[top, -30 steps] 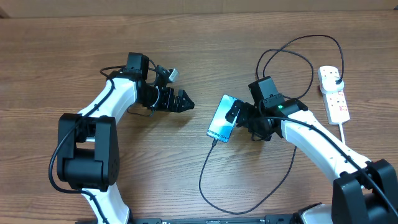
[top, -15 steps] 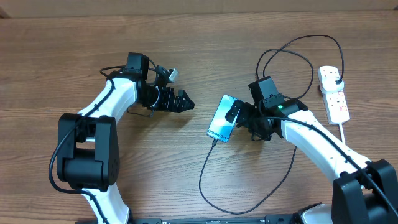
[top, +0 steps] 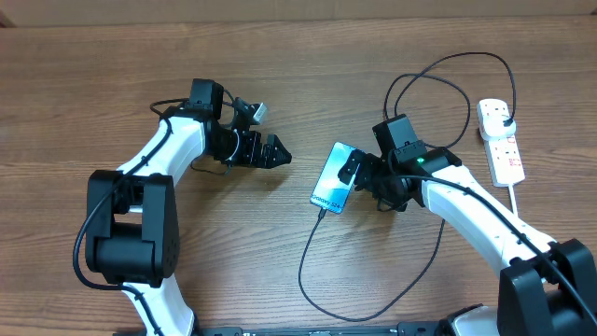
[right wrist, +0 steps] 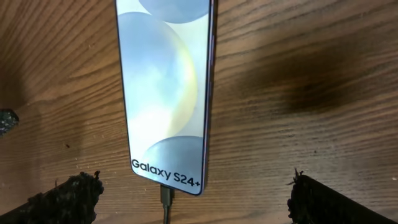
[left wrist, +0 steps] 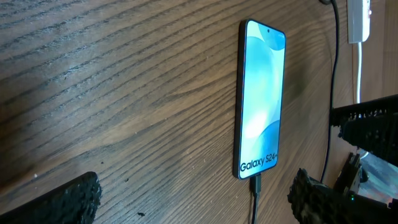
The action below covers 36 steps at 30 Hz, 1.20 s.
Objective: Plug charger to phone and switch on socket
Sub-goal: 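Open the right gripper and lift it off the phone, then move the right gripper right toward the white power strip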
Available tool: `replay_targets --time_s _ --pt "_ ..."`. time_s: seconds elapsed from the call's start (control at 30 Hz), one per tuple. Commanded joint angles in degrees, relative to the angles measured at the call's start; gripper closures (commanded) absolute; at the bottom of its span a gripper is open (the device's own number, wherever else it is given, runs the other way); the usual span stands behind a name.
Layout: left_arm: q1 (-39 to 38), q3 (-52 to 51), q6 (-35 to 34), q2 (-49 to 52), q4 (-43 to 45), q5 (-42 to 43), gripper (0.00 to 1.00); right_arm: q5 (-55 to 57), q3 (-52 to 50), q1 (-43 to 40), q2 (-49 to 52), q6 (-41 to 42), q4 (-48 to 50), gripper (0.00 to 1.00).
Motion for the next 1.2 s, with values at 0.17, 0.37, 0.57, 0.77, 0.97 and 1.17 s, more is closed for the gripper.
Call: replay_targets --time_s 0.17,0.37,0.57,0.77,0.97,1.17 --pt "0.22 0.39 0.28 -0.11 -0.02 0.07 0.0 -1.31 0.7 -0.35 0.0 -0.26 2.21 0.0" --pt "0.22 0.39 0.28 -0.11 -0.02 0.07 0.0 7.3 9.38 -1.07 0.0 -0.33 -12.46 0.0" --pt "0.22 0.39 0.28 -0.11 -0.02 0.07 0.0 15.3 23.98 -5.6 0.02 -0.55 -27.69 0.0" --pt "0.22 0.39 0.31 -0.11 0.0 0.04 0.0 16.04 30.1 -15.61 0.02 -1.95 -28.65 0.0" --pt "0.22 0.39 0.31 -0.11 0.0 0.04 0.0 16.15 30.05 -28.55 1.62 -1.97 -28.17 0.0" --pt "0.22 0.39 0.28 -0.11 0.0 0.07 0.0 18.88 30.05 -37.79 6.16 -1.77 -27.36 0.0"
